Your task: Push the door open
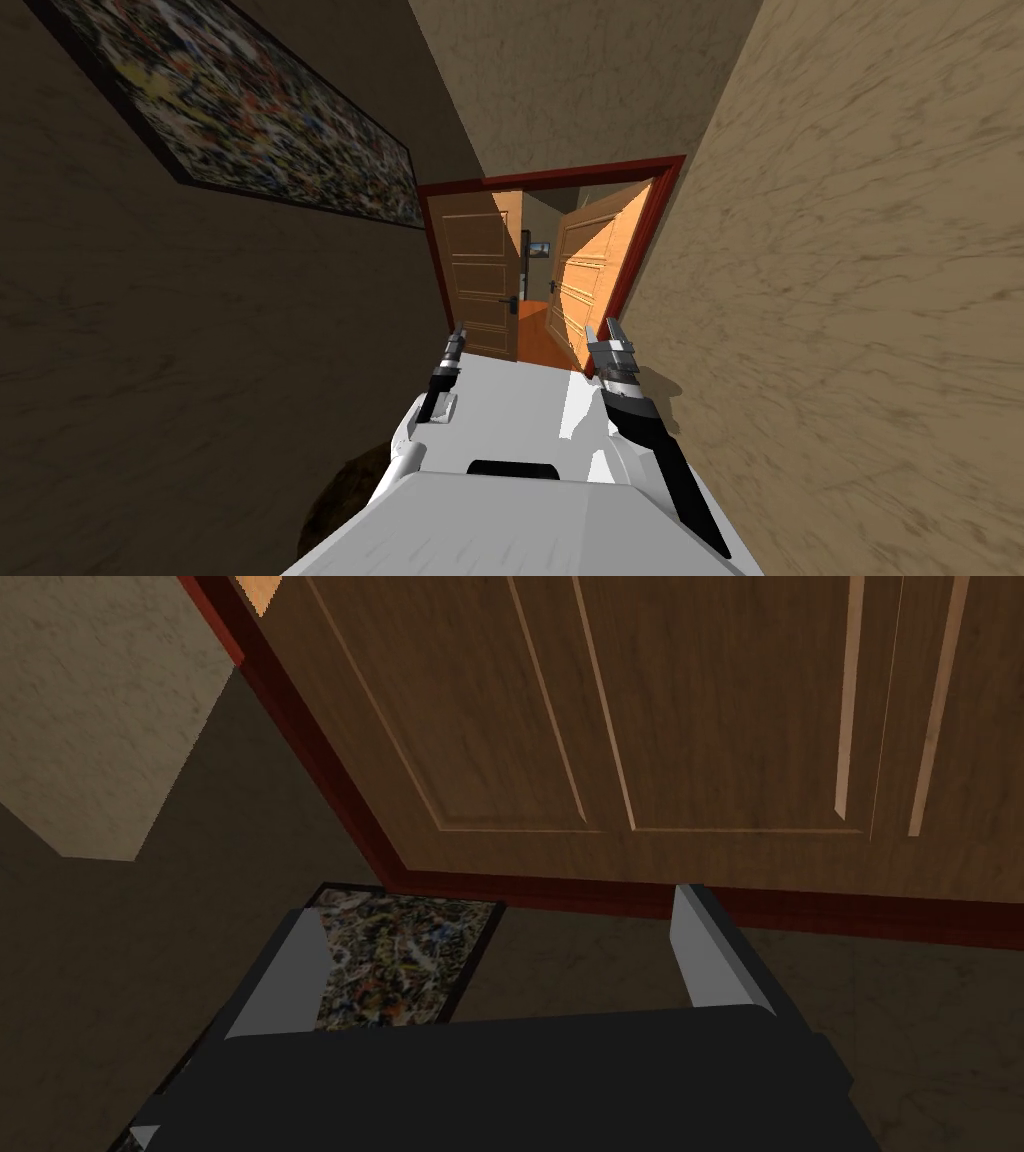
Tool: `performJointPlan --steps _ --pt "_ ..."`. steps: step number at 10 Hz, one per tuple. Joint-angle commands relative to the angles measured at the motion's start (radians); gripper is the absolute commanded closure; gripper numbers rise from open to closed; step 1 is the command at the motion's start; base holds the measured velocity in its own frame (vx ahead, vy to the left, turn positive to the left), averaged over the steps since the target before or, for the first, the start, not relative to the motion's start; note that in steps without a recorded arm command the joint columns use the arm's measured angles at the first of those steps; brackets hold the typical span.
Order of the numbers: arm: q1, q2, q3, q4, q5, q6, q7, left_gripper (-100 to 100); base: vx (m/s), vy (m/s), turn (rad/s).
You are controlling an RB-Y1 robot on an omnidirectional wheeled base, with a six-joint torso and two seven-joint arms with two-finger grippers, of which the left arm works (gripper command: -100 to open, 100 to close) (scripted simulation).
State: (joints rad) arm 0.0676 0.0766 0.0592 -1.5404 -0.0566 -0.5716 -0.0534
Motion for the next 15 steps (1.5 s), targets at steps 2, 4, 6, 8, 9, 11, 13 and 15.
performJointPlan --steps 2,4,6,8,9,11,13,15 --pt "-0.046 0.006 0.002 0.071 0.005 0.009 0.012 -100 0.072 -0.007 -0.029" --pt "-0.068 0.008 0.003 0.110 0.007 0.012 0.017 -100 0.054 -0.011 -0.015" --pt "-0.112 0.011 0.005 0.181 0.011 0.018 0.027 -100 0.087 -0.023 -0.039" --pt "-0.133 0.013 0.006 0.217 0.013 0.022 0.032 -100 0.077 -0.021 -0.017" --pt "-0.155 0.014 0.006 0.252 0.015 0.025 0.037 -100 0.068 -0.003 -0.018" --pt "-0.198 0.016 0.008 0.318 0.020 0.031 0.046 -100 0.093 -0.014 -0.036" --pt "-0.220 0.017 0.009 0.356 0.022 0.034 0.051 -100 0.068 -0.008 -0.017" --pt "-0.262 0.018 0.011 0.424 0.026 0.041 0.060 -100 0.089 -0.019 -0.031"
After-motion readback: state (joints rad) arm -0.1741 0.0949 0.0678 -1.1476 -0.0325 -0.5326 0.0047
